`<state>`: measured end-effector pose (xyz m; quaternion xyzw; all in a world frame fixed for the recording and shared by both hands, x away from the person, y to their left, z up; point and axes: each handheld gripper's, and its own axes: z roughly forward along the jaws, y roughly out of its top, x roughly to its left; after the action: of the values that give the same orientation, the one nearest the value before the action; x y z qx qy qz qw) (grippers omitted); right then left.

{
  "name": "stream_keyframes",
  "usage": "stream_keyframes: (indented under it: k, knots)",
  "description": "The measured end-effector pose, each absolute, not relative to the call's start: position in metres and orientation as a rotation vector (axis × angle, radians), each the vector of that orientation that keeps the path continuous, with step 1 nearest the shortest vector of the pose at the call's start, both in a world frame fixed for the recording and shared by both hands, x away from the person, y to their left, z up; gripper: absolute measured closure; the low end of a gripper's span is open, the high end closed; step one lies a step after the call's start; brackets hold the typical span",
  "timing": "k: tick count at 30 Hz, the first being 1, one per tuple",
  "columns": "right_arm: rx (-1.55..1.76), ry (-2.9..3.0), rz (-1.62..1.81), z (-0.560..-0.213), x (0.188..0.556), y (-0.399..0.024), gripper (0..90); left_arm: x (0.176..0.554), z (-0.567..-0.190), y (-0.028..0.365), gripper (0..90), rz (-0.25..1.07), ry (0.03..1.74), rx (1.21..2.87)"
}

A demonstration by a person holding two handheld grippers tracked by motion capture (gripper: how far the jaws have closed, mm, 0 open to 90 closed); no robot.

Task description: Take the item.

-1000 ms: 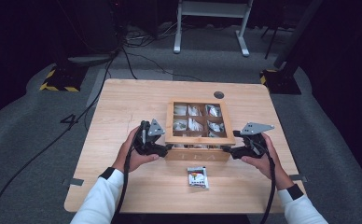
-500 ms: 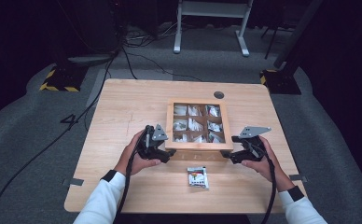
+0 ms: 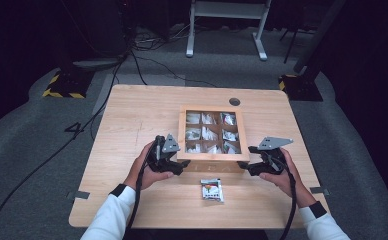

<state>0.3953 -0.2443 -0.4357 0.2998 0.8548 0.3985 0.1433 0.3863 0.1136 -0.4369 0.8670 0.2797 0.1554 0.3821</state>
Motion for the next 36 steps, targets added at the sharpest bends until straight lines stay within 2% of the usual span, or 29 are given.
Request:
stream_keyframes:
  k: [7,12,36]
  knots:
    - [0.853,2.446,1.083,-0.439,0.389,-0.24,28.9,0.384,-0.438,0.11,23.4,0.432,0.707,2.235]
    - [0.865,2.453,1.082,-0.442,0.39,-0.24,29.1,0.385,-0.435,0.115,24.8,0.406,0.713,2.197]
    - [0.761,2.44,1.095,-0.435,0.387,-0.242,25.1,0.369,-0.434,0.14,20.4,0.555,0.724,2.22]
